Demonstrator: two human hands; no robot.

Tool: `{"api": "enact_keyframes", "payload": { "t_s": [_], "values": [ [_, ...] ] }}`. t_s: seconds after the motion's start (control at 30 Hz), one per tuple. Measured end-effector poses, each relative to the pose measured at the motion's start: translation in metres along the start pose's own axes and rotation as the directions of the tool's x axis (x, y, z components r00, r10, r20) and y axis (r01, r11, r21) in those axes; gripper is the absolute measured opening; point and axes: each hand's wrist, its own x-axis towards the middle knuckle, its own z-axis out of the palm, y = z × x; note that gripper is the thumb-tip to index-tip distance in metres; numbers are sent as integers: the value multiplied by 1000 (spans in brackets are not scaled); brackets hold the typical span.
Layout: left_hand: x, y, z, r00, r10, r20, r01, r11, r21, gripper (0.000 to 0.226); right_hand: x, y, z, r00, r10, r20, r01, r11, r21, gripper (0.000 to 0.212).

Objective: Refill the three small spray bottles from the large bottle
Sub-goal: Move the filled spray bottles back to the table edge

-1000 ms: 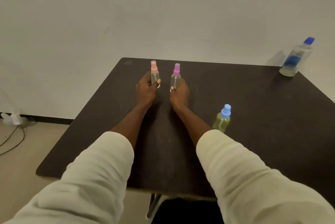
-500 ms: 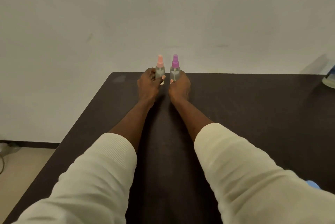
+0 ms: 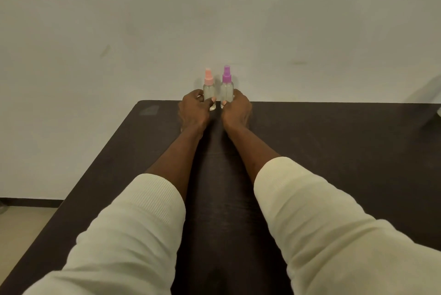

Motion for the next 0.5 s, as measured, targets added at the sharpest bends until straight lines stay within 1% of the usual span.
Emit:
{"api": "enact_keyframes", "payload": {
  "t_s": [0.07, 0.2, 0.3, 0.37, 0.43, 0.5],
  "values": [
    [2, 1, 2, 1000, 1, 2, -1, 999, 46, 24, 2, 1, 3, 1000, -17, -12, 17, 999, -42, 19],
    [1, 0, 2, 1000, 14, 21, -15, 999, 40, 25, 3, 2, 3, 1000, -25, -7, 24, 992, -120, 20],
    [-1, 0, 0, 998, 25, 50, -26, 999, 30, 25, 4, 4, 1, 1000, -1, 11, 2, 992, -124, 21],
    [-3, 0, -2, 995, 40, 91, -44, 998, 45, 16, 2, 4, -2, 1000, 7, 14, -5, 995, -103, 20],
    [-8, 2, -4, 995, 21, 102, -24, 999, 32, 25, -3, 3, -4, 999, 20, 33, -17, 997, -81, 21],
    [-16, 6, -8, 998, 15, 63, -18, 999, 51, 43, -10, 1, -9, 998, 43, 46, -40, 998, -53, 23]
  ]
}}
